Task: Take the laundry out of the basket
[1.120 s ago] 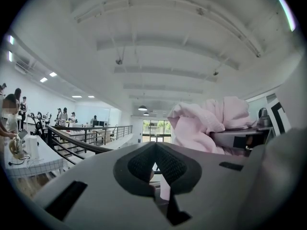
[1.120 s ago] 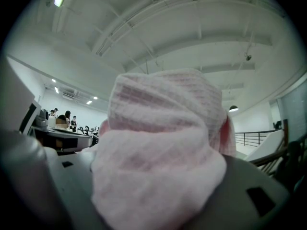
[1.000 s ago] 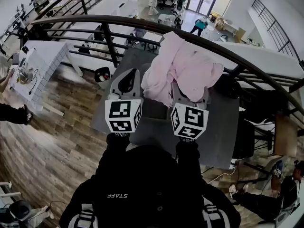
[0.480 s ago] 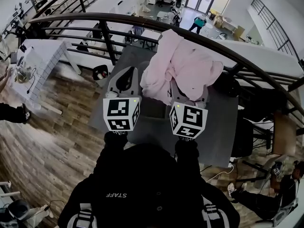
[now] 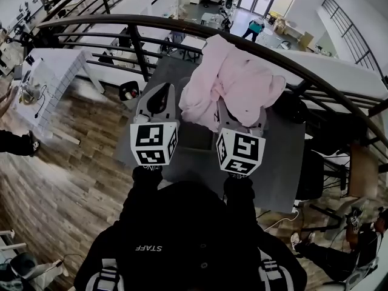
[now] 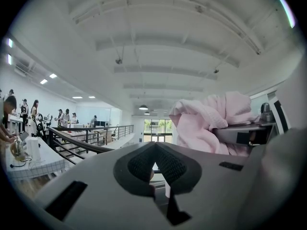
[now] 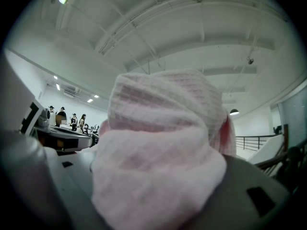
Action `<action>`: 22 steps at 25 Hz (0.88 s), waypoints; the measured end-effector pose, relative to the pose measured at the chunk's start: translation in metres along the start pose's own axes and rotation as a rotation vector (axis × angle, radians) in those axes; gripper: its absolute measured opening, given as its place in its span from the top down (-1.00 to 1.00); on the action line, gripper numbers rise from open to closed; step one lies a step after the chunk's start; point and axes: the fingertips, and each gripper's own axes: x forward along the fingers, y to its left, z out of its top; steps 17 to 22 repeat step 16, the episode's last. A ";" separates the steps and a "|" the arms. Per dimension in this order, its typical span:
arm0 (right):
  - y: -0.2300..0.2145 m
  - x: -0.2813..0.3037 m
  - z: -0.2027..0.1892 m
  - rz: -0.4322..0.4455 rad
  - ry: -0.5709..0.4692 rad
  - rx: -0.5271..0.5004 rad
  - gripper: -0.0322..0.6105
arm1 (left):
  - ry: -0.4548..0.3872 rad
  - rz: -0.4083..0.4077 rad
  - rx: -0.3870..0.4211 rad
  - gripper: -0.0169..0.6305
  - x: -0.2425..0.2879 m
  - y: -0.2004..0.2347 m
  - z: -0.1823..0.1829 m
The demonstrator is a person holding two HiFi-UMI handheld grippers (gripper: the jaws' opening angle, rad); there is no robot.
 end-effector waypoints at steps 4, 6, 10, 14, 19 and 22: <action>0.000 0.000 0.000 0.000 0.004 0.000 -0.08 | 0.008 0.000 -0.004 0.94 0.000 -0.001 -0.002; 0.001 0.000 -0.001 0.001 0.009 -0.001 -0.08 | 0.010 0.001 -0.007 0.94 0.000 -0.001 -0.003; 0.000 0.002 -0.004 0.000 0.016 0.001 -0.08 | 0.020 0.001 -0.009 0.94 0.003 0.000 -0.007; -0.004 0.006 -0.004 -0.002 0.021 0.008 -0.08 | 0.034 0.000 -0.014 0.94 0.007 0.000 -0.009; -0.006 0.008 -0.003 -0.004 0.021 0.012 -0.08 | 0.038 -0.001 -0.015 0.94 0.009 0.000 -0.009; -0.006 0.008 -0.003 -0.004 0.021 0.012 -0.08 | 0.038 -0.001 -0.015 0.94 0.009 0.000 -0.009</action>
